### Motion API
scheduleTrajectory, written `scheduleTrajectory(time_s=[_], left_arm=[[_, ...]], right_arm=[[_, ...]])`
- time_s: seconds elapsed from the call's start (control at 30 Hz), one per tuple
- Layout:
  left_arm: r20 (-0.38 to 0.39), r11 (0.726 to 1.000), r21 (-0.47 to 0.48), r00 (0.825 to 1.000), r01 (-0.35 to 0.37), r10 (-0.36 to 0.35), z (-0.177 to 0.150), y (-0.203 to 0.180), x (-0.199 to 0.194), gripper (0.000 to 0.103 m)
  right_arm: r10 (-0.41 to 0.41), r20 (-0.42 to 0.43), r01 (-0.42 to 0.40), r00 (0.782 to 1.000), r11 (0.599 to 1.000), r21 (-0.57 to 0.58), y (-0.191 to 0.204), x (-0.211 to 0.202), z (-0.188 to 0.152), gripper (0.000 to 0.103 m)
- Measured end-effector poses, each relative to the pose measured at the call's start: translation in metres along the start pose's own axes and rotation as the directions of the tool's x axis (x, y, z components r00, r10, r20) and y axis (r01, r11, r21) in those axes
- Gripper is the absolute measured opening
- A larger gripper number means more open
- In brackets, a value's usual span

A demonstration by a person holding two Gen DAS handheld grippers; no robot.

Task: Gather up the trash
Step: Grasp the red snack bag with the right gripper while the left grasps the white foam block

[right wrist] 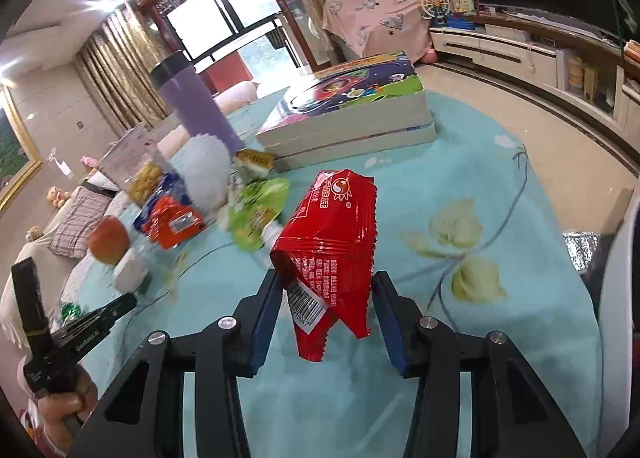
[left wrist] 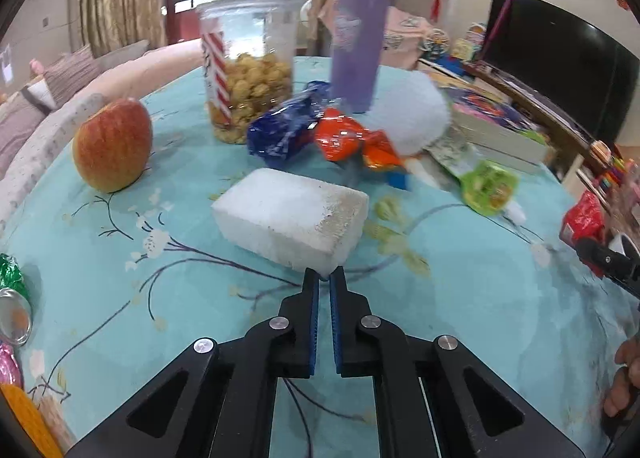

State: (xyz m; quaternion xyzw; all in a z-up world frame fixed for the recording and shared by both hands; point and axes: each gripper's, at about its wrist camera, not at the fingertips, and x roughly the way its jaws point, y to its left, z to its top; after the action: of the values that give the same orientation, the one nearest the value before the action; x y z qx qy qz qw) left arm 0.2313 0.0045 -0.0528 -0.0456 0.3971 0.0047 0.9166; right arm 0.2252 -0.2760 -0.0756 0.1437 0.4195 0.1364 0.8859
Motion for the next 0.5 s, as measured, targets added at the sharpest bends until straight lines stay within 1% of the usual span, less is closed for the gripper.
scheduleTrajectory(time_s=[0.13, 0.23, 0.33, 0.5], left_arm=[[0.018, 0.999, 0.025, 0.999, 0.048, -0.049, -0.010, -0.009, -0.020, 0.003], [0.029, 0.995, 0.058, 0.996, 0.083, -0.084, -0.017, -0.022, -0.035, 0.002], [0.037, 0.988, 0.090, 0.991, 0.123, -0.127, -0.024, -0.037, -0.049, 0.002], [0.031, 0.970, 0.149, 0.980, 0.190, -0.196, -0.036, -0.065, -0.068, 0.002]], right_arm=[[0.024, 0.004, -0.024, 1.000, 1.000, -0.011, 0.006, -0.020, -0.012, 0.046], [0.033, 0.012, -0.033, 0.999, 0.999, -0.015, 0.009, -0.031, -0.019, 0.046], [0.045, 0.017, -0.044, 0.999, 0.999, -0.009, 0.010, -0.042, -0.027, 0.046], [0.039, 0.029, -0.039, 0.999, 0.999, 0.006, 0.006, -0.060, -0.036, 0.046]])
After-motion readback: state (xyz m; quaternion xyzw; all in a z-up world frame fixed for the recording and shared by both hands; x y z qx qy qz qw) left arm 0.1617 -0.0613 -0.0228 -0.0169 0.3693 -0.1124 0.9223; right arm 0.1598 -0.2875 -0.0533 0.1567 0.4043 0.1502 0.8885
